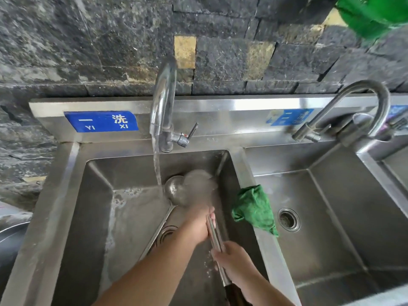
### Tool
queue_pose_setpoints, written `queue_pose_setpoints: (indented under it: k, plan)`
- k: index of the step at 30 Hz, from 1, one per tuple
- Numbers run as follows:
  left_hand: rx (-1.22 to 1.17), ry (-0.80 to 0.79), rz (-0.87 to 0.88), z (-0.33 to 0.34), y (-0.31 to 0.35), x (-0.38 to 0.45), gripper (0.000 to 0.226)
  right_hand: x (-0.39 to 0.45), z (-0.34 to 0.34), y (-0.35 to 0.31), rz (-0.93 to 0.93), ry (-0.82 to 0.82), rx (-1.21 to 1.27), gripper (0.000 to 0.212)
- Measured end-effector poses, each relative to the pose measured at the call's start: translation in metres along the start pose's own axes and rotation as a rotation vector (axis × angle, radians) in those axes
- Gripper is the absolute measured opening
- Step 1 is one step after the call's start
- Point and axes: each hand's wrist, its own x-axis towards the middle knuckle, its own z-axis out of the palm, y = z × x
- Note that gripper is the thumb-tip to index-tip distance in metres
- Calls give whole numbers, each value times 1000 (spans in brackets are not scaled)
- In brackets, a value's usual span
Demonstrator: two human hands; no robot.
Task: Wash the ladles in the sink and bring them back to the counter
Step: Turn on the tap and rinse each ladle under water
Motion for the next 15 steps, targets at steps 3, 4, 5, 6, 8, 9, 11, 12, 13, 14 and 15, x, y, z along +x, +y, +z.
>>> queue_pose_setpoints:
  k: [3,4,5,6,8,9,11,12,13,14,15]
  plan:
    - [5,-28,-4,11,-18,15,27,8,-4,8,33,82,-73,7]
    - [-13,-36,-15,14,-23,18,27,14,-4,12,47,107,-87,10]
    - [-19,-38,-26,16,-27,20,24,19,-6,13,51,134,-113,12]
    - [-17,-39,-42,17,-31,23,19,24,-8,14,56,159,-147,14]
    - [-12,-61,-94,14,-39,26,13,33,-11,14,64,170,-181,18]
    - [-10,-80,-124,12,-43,28,23,38,-12,15,69,174,-180,19]
    - [-10,-110,-157,5,-52,33,36,48,-12,16,76,188,-183,22]
    - [-2,-117,-166,2,-55,33,38,53,-11,16,72,192,-191,24]
    - [18,-122,-175,-1,-59,34,39,58,-10,17,68,191,-193,26]
    - [50,-122,-179,-3,-62,36,41,62,-9,16,61,184,-198,27]
    - [98,-116,-179,-7,-64,35,43,64,-5,14,58,169,-205,29]
